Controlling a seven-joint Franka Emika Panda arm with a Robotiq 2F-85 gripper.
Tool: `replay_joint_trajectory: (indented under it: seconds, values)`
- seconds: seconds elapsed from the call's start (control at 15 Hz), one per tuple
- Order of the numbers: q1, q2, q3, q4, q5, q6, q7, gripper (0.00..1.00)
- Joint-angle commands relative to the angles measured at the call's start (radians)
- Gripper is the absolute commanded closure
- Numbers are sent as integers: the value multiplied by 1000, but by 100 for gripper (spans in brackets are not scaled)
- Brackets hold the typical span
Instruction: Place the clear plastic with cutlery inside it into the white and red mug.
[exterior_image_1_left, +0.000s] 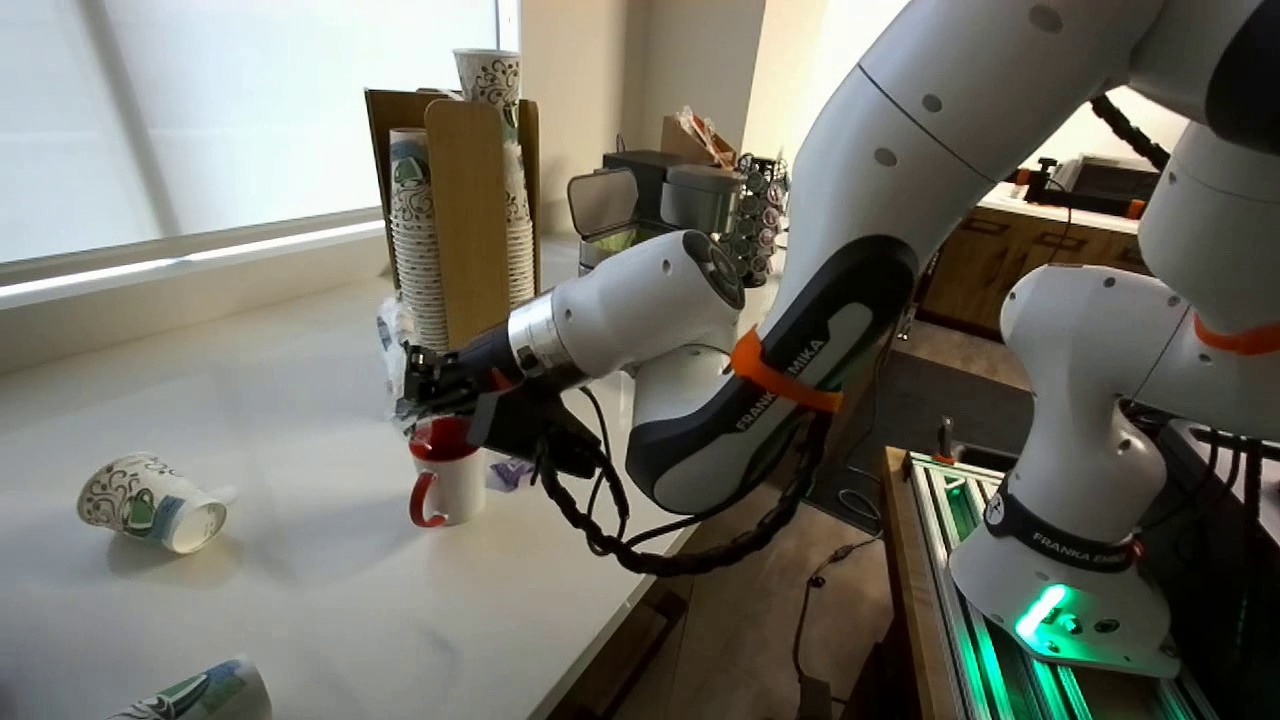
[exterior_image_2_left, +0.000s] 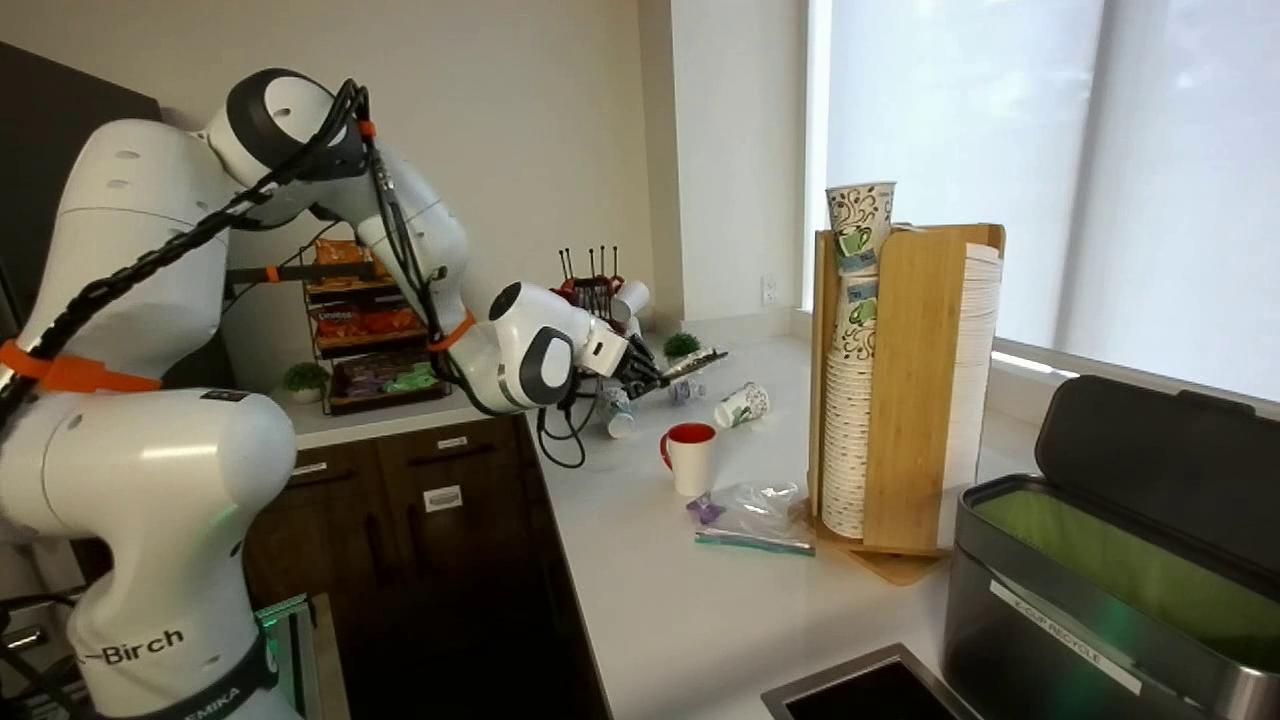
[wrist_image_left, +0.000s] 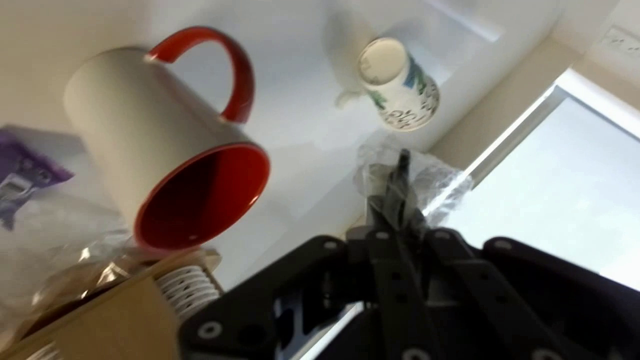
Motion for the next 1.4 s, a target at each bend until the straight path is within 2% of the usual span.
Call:
replay_joint_trajectory:
  seconds: [0.0, 0.13, 0.27, 0.47, 0.6, 0.87, 1.07, 1.33]
  values:
    - [247, 114, -201, -51, 246, -69, -117, 98]
    - [349, 201, -284, -61, 354, -131, -150, 98]
    - [419, 301, -338, -56, 424, -212, -161, 98]
    - [491, 450, -395, -33, 465, -363, -146, 98]
    - [505, 548, -419, 4, 475, -460, -161, 98]
    - [530, 702, -476, 91, 384, -604, -125, 98]
    - [533, 766, -498, 153, 334, -651, -119, 98]
    - [499, 827, -497, 223, 292, -674, -100, 98]
